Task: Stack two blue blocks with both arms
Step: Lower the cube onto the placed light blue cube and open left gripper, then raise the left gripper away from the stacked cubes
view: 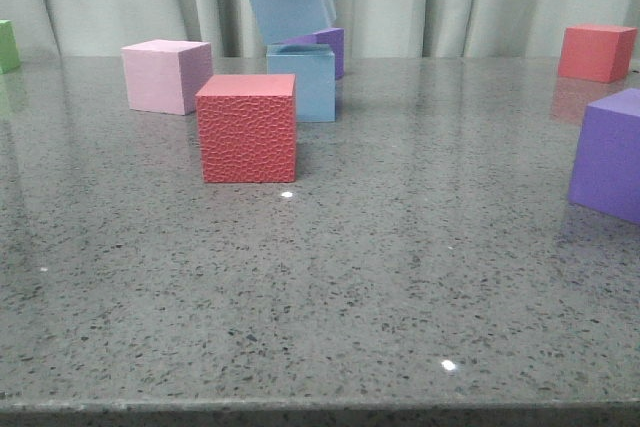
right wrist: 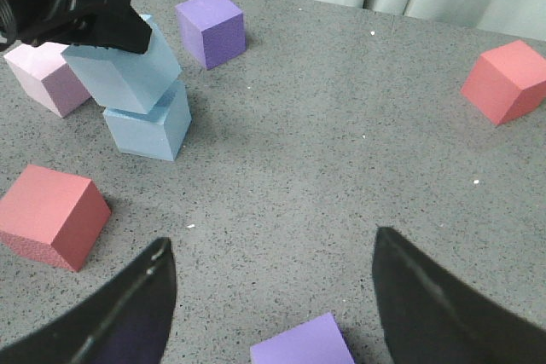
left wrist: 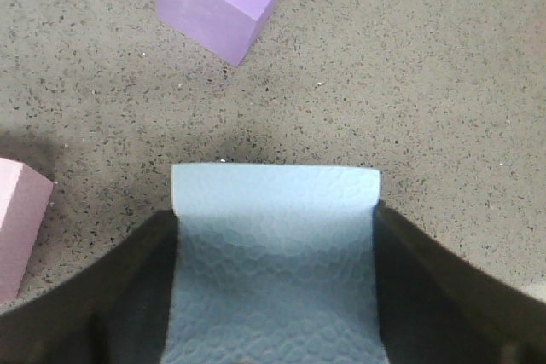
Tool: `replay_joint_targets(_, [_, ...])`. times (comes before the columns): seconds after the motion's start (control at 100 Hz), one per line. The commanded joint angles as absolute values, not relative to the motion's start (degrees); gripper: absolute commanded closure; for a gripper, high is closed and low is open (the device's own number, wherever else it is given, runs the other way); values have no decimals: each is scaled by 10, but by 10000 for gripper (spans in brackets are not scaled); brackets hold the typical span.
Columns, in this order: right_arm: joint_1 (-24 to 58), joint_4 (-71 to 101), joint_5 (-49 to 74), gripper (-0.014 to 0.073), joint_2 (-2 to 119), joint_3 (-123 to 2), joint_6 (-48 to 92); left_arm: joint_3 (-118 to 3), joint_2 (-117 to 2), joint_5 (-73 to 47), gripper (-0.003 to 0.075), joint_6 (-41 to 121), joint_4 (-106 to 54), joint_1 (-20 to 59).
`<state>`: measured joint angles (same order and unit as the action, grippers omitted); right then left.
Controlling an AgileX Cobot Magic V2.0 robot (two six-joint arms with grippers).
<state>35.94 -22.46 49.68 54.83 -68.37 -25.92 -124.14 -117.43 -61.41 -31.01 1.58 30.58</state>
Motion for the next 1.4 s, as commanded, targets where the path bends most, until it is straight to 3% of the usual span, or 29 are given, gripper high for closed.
replay_joint_targets(0.0, [359, -245, 459, 101, 539, -698, -258, -1260, -1141, -582, 259, -313, 17, 310])
replay_joint_targets(0.13, [359, -245, 458, 101, 539, -698, -258, -1260, -1141, -582, 220, -313, 15, 310])
replay_joint_targets(0.73, [359, -246, 453, 101, 539, -698, -258, -1260, -1117, -584, 226, -299, 7, 310])
replay_joint_targets(0.99, [359, -249, 448, 101, 538, -698, -258, -1260, -1070, -600, 236, -275, 77, 310])
replay_joint_targets(1.14, [359, -252, 449, 101, 538, -698, -258, -1260, -1050, -656, 345, -250, 139, 310])
replay_joint_targets(1.39, [359, -255, 447, 103, 526, -692, -259, -1243, -1002, -667, 621, -236, 175, 310])
